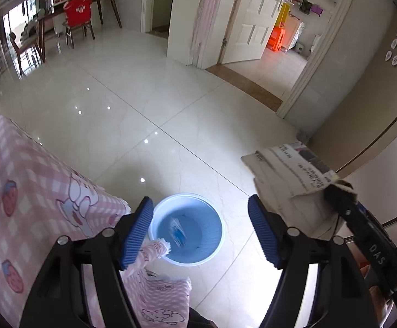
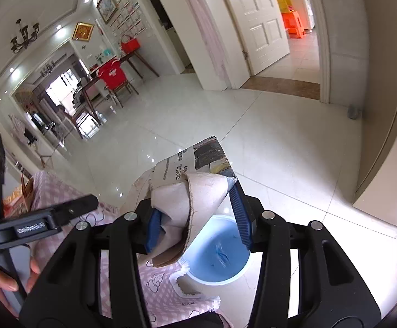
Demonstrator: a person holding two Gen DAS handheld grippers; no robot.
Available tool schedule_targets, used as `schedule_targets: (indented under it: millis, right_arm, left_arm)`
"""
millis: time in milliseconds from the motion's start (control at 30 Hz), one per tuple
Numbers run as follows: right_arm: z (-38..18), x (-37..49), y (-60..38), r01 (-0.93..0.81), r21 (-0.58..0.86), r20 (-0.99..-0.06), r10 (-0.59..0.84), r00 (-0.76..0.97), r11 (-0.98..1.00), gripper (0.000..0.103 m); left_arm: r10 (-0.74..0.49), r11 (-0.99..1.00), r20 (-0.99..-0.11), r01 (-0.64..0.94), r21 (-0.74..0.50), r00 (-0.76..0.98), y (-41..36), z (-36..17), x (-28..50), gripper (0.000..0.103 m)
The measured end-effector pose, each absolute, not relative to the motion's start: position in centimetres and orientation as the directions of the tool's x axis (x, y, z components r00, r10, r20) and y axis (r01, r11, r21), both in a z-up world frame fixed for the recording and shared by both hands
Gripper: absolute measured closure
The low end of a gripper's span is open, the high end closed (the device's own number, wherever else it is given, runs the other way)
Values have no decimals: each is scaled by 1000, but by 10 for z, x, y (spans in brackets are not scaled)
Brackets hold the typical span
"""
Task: Collect trash
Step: 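Drop the tissue box into the blue bucket with the left gripper while the right gripper carries the newspaper, then release the newspaper into the blue bucket with the right gripper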
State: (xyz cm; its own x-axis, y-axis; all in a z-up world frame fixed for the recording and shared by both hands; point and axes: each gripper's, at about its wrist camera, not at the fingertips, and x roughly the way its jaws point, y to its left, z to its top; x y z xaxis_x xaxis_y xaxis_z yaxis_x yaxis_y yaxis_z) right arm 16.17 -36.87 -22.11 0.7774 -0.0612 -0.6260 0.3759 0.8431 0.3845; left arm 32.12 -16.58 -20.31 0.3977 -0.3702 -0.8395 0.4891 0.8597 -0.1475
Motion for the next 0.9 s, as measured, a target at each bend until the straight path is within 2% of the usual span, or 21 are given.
schedule_targets:
  millis: [500,567,600,633,767,900]
  right_arm:
    - [-211,182,-331,305,402,-616,9,787,863,56]
    - [-213,187,-328,296,411,-607,16,794,862,47]
    - [-216,191,-328,293,410,-606,17,796,864,31]
    - [-220,195,-327,304,398,-619,8,786,865,25]
    - [-236,206,-327,313,403,-669,43,742,860,25]
    - [-230,198,-317,296,420,-667,71,741,858,25]
  left_arm:
    - [-351,902,-777,411,-130,523,-120,-159,306,25]
    - [-345,907,-767,403,-123,541,-113,-152,305,24]
    - [-340,910,-763,396,-119,550,-109,-150,305,24]
    - [-338,912,-760,392,-120,554,-107,-148,305,24]
    - [-333,918,-760,378,-125,559,-99,-144,304,23]
    - [-328,922,-755,367,-124,568,-87,-140,300,23]
